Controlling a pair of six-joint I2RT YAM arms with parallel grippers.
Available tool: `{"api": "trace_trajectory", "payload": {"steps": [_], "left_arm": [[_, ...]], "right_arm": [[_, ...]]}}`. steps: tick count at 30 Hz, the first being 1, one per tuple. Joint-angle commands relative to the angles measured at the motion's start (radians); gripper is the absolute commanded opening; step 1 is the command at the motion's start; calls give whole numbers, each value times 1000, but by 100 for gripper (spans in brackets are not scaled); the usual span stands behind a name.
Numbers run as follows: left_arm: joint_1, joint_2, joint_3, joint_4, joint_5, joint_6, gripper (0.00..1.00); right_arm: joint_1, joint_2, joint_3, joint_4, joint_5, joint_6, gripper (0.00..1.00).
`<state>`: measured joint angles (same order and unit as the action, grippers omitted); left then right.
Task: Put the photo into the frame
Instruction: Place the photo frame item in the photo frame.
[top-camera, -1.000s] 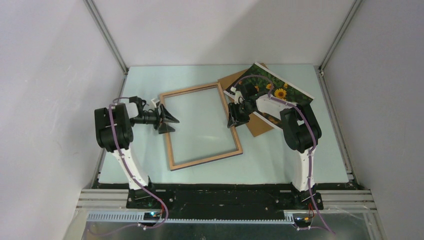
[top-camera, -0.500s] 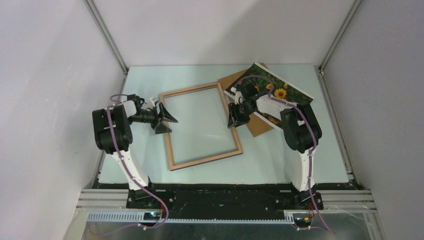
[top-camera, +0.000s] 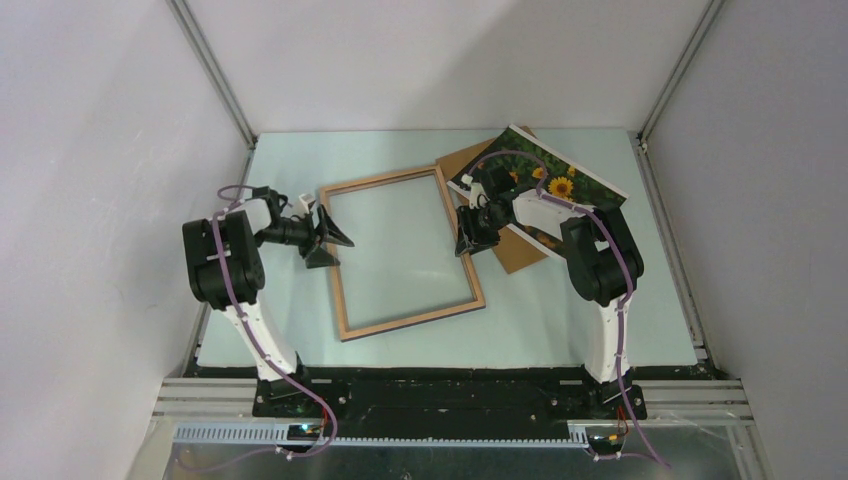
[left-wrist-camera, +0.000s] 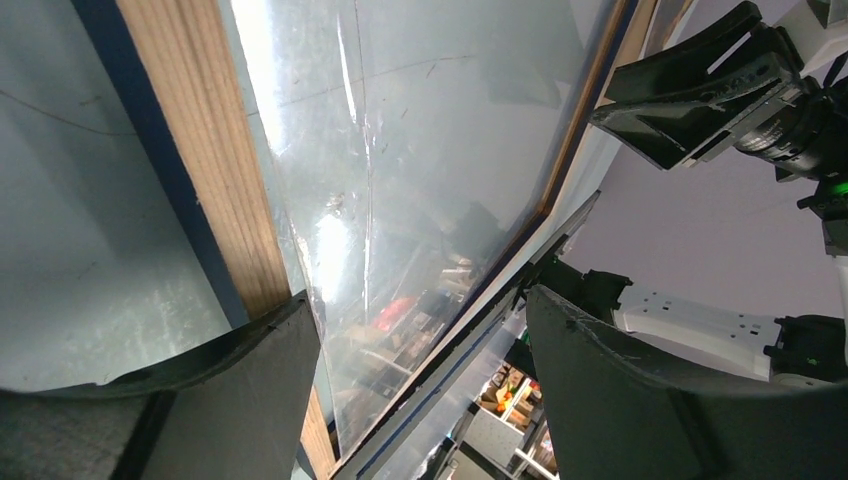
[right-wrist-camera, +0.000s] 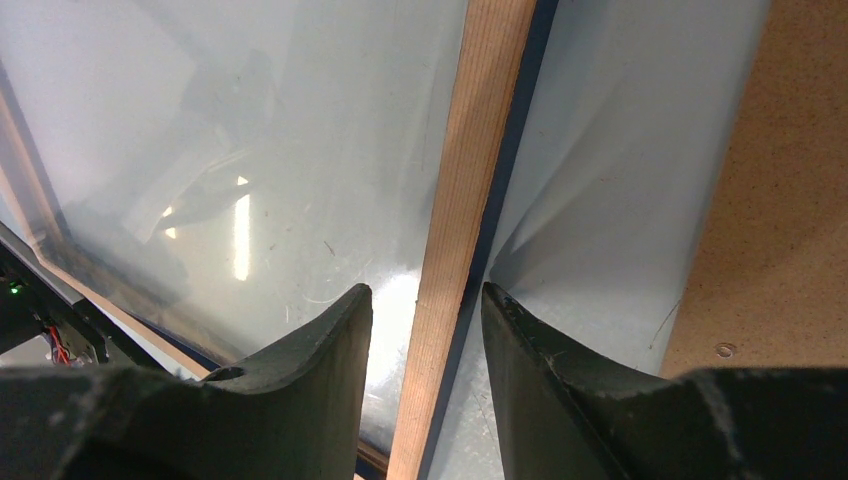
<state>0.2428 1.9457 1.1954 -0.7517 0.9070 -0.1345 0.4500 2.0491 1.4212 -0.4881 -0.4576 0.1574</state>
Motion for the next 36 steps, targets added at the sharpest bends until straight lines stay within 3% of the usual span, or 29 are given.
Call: {"api": "trace_trajectory", "payload": {"steps": [1, 36], "left_arm": [[10, -60, 35, -33, -70, 43, 80], [-29, -46, 76, -69, -149, 42, 83]], "right_arm": [[1, -59, -5, 19, -11, 4, 49], [3, -65, -5, 22, -10, 3, 49]]}}
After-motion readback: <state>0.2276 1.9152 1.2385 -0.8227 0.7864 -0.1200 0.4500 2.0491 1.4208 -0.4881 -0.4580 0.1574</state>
